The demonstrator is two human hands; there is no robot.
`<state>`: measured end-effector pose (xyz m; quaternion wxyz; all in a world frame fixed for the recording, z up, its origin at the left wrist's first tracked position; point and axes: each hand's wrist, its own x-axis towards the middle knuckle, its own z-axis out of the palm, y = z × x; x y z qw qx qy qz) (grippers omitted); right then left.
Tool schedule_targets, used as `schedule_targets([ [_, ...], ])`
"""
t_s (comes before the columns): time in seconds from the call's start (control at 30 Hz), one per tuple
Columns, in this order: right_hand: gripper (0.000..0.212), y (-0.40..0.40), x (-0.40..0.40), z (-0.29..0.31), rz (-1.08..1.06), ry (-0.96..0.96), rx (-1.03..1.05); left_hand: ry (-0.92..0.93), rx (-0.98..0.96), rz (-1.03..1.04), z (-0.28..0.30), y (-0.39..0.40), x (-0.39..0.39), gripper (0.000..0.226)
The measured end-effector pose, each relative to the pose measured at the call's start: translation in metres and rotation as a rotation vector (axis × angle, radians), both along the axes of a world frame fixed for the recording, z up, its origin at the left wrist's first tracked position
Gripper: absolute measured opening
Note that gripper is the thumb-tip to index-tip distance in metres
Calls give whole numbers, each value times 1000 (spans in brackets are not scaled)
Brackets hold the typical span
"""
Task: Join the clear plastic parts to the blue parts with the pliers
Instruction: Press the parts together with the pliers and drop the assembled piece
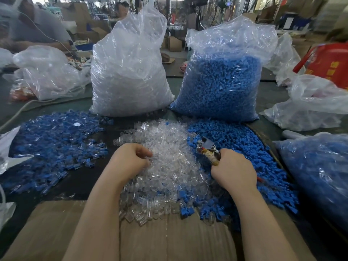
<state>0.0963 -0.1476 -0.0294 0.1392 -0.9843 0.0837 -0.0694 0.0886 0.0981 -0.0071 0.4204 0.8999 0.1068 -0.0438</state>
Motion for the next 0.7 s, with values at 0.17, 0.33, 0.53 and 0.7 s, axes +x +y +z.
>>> schedule_targets([
  [0.17, 17, 2, 0, 1, 5, -65, 47, 29, 209, 54, -3, 4, 3, 18],
  [0.33, 20, 0, 3, 4, -15, -126, 181, 121, 197, 57, -5, 5, 4, 9],
  [0.53, 15, 1, 3, 5, 45, -175, 359, 13, 168, 107, -6, 2, 3, 14],
  [0.7, 15, 1, 2, 8, 94, -217, 600, -153, 15, 128, 0, -1, 0, 11],
])
